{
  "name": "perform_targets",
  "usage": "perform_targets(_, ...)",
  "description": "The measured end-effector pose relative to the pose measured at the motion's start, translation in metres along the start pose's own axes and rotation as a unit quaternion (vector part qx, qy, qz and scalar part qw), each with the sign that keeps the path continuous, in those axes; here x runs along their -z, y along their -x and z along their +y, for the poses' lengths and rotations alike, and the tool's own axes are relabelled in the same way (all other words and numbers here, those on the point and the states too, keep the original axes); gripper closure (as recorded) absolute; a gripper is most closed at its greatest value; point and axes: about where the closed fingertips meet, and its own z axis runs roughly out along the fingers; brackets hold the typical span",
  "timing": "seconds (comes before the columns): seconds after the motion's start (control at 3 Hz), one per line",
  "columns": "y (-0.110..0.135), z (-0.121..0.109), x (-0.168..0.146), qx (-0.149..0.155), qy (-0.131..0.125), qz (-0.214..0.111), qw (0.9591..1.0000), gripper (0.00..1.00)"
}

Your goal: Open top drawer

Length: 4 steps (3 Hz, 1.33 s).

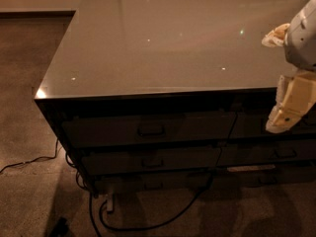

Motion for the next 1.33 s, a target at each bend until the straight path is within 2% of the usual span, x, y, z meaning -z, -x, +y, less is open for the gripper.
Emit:
perform_targets(0.33,0.018,0.017,-0.005,0.065,-0.032,0.012,0.9973,0.0)
perform_targets(0.67,0.022,0.035,-0.021,0.106,-0.05,0.026,0.9928,0.0)
perform_targets(1.0,0.023,0.045,-0.042,0.126,-0.059,0.044,0.9893,0.0)
perform_targets(1.33,0.025,0.039,-0.072,0.127,-0.006,-0.012,0.9918,0.0)
